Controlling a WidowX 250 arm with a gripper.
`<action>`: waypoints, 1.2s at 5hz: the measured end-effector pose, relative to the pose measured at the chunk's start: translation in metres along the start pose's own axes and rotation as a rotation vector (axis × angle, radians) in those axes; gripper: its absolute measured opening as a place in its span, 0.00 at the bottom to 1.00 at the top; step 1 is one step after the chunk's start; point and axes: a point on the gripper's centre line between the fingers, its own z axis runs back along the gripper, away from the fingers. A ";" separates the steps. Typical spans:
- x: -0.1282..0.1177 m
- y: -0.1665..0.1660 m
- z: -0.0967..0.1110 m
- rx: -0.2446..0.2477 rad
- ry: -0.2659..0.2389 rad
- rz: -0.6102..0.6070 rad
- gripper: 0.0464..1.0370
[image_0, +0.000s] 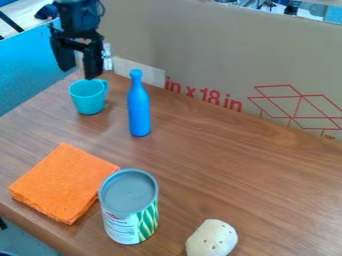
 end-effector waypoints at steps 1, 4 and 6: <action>0.008 0.001 -0.007 0.024 -0.023 -0.031 0.96; 0.009 -0.002 -0.040 0.005 0.006 -0.062 0.96; 0.013 -0.009 -0.052 -0.003 0.021 -0.095 0.96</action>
